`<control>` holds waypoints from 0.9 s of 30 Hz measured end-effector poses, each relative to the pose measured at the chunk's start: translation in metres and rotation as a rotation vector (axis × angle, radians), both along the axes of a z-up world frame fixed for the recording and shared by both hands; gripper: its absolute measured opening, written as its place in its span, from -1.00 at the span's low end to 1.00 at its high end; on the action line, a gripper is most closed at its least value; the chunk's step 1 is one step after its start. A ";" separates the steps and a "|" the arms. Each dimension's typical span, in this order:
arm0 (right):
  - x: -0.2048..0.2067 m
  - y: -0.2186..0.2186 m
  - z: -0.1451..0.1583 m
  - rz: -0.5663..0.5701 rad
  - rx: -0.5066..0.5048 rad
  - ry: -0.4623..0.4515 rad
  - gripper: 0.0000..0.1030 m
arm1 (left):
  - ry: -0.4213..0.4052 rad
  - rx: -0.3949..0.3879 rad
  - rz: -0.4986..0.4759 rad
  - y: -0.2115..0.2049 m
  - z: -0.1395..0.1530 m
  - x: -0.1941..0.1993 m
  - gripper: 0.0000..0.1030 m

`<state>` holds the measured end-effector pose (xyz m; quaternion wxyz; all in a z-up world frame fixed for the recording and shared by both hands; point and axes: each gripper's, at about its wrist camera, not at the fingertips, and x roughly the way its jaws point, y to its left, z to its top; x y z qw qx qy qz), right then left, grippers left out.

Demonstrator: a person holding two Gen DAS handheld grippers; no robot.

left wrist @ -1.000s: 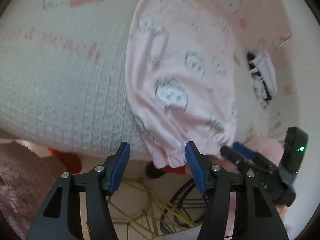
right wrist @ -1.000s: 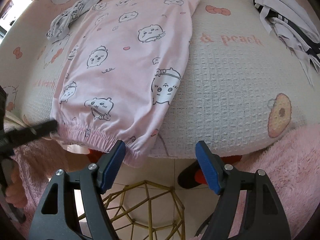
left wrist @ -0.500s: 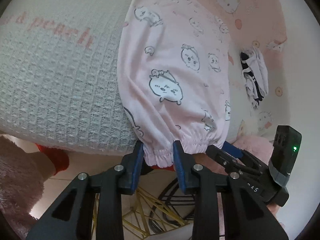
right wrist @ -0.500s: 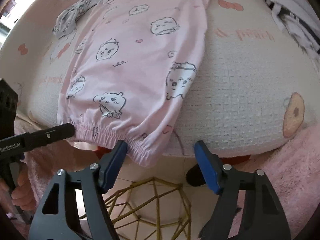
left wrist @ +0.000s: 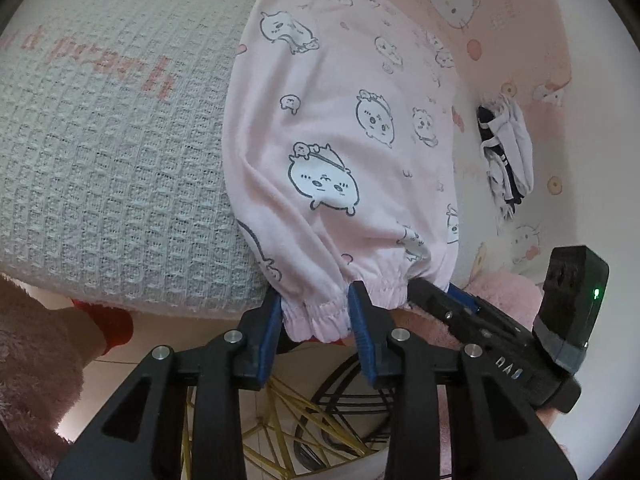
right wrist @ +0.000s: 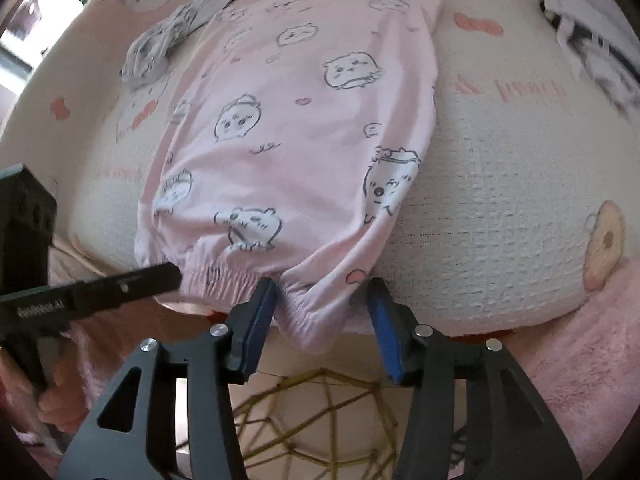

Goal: Fold clothes

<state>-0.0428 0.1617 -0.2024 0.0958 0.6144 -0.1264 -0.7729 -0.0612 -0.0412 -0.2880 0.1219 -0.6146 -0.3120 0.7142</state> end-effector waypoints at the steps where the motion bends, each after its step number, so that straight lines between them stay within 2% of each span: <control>1: -0.002 0.001 0.001 -0.002 -0.014 -0.003 -0.26 | 0.006 -0.004 0.000 0.001 0.001 0.000 -0.40; 2: -0.002 0.000 0.002 0.002 -0.019 -0.006 -0.38 | 0.014 -0.014 0.000 0.001 0.003 0.002 -0.44; 4: -0.001 -0.002 0.004 0.016 -0.021 -0.014 -0.50 | 0.032 -0.017 -0.007 0.003 0.009 0.004 -0.44; 8: 0.003 -0.002 0.009 0.026 -0.035 -0.016 -0.56 | 0.061 -0.012 0.002 0.001 0.019 0.010 -0.56; 14: 0.007 0.006 0.016 0.010 -0.077 0.009 -0.57 | 0.064 -0.014 0.002 -0.001 0.023 0.012 -0.57; 17: 0.003 0.012 -0.006 -0.024 -0.072 -0.023 -0.38 | 0.023 0.001 0.026 -0.004 0.014 0.009 -0.55; 18: -0.002 0.011 -0.012 -0.033 -0.075 -0.035 -0.15 | 0.010 0.006 0.034 -0.005 0.010 0.007 -0.53; 21: -0.011 0.002 -0.020 -0.031 -0.075 -0.042 0.14 | -0.003 0.008 0.044 -0.006 0.005 0.004 -0.50; 22: -0.013 -0.001 -0.020 -0.025 -0.069 -0.038 0.09 | 0.007 0.003 0.041 -0.005 0.006 0.004 -0.50; 23: -0.013 -0.005 -0.018 -0.006 -0.058 -0.030 -0.06 | 0.016 -0.003 0.037 -0.004 0.008 0.004 -0.51; 24: -0.013 -0.010 -0.015 0.019 -0.045 -0.018 -0.39 | 0.026 -0.011 0.034 -0.003 0.010 0.004 -0.52; 25: -0.013 -0.015 -0.013 0.044 -0.032 -0.006 -0.55 | 0.038 -0.022 0.030 -0.002 0.014 0.006 -0.56; 27: -0.011 -0.018 -0.004 0.064 -0.034 0.023 -0.64 | 0.060 -0.026 0.024 0.000 0.020 0.009 -0.56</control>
